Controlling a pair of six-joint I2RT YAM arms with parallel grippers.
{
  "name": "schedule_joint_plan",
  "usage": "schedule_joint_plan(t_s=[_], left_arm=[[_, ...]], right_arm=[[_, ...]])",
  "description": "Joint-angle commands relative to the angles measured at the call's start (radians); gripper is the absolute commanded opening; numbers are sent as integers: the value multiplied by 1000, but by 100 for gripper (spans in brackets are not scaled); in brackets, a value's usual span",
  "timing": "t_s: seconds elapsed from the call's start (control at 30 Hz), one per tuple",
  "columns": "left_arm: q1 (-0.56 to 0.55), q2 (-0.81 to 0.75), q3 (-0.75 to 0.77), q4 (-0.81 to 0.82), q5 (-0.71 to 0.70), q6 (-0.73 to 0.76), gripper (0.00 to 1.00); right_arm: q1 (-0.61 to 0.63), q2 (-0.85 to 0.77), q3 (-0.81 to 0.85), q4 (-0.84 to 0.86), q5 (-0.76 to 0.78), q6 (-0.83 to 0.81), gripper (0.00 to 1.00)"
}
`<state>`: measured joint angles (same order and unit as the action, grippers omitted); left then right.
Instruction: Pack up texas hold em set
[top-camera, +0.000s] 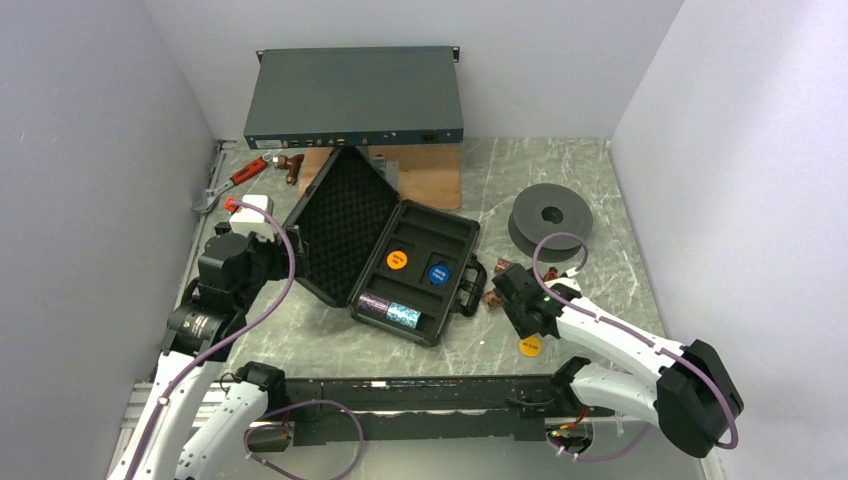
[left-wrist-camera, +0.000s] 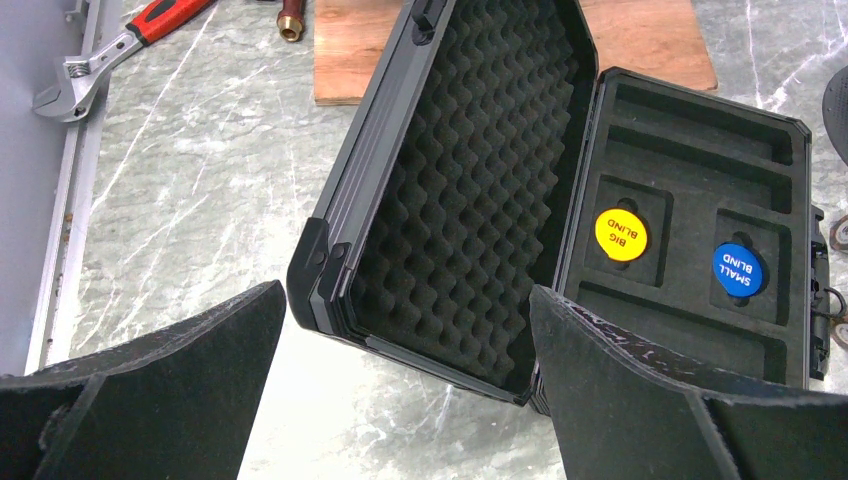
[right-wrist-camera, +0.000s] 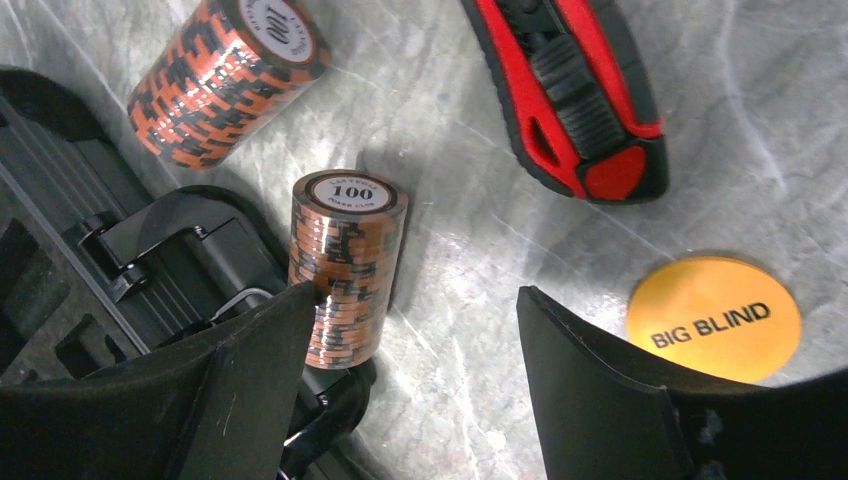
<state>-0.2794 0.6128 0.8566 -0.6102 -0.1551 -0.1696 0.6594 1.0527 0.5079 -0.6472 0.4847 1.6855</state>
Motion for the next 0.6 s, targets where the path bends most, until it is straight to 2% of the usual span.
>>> schedule_joint_plan(t_s=[0.0, 0.17, 0.4, 0.57], left_arm=[[-4, 2, 2, 23, 6, 7, 99], [-4, 2, 4, 21, 4, 7, 99], [-6, 1, 2, 20, 3, 7, 99], [-6, 1, 3, 21, 3, 7, 99]], right_arm=[[-22, 30, 30, 60, -16, -52, 75], [-34, 61, 34, 89, -26, -76, 73], [-43, 88, 52, 97, -18, -132, 49], [-44, 99, 46, 109, -18, -171, 46]])
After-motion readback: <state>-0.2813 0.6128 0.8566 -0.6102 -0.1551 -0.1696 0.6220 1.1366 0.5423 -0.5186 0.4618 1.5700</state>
